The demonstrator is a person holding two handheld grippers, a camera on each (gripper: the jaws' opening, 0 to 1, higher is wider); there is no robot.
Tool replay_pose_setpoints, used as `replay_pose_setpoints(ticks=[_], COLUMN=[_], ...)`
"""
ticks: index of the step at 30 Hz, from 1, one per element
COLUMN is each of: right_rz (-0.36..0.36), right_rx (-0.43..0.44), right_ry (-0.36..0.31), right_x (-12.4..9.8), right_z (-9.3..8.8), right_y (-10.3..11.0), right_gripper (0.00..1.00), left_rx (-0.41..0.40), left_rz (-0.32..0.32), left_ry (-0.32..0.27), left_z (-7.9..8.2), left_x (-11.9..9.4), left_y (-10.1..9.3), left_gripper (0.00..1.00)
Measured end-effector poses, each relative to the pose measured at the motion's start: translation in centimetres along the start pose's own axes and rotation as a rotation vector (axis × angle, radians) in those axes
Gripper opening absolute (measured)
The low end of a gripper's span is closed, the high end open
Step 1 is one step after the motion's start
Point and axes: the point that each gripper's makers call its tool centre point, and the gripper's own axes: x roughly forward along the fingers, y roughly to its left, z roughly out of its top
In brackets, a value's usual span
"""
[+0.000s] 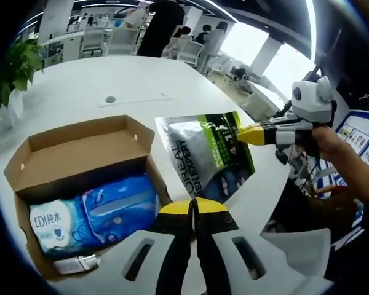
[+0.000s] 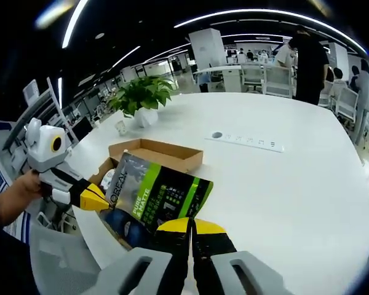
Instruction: Operate the shoe box by opening the lid, removing the specified soft item, and placing it in the target area until the item is outside and the box remains undamaged.
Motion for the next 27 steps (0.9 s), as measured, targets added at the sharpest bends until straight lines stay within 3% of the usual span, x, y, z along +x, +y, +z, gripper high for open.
replay_pose_setpoints(ticks=[27], right_rz=[-0.052], right_rx=[0.025], right_ry=[0.066], right_x=[0.8], right_z=[-3.0], right_y=[-5.2], right_gripper=[0.0], left_rx=[0.025], left_rz=[0.01], left_ry=[0.086], left_z=[-0.8], left_x=[5.7], left_y=[-1.4], left_gripper=[0.0])
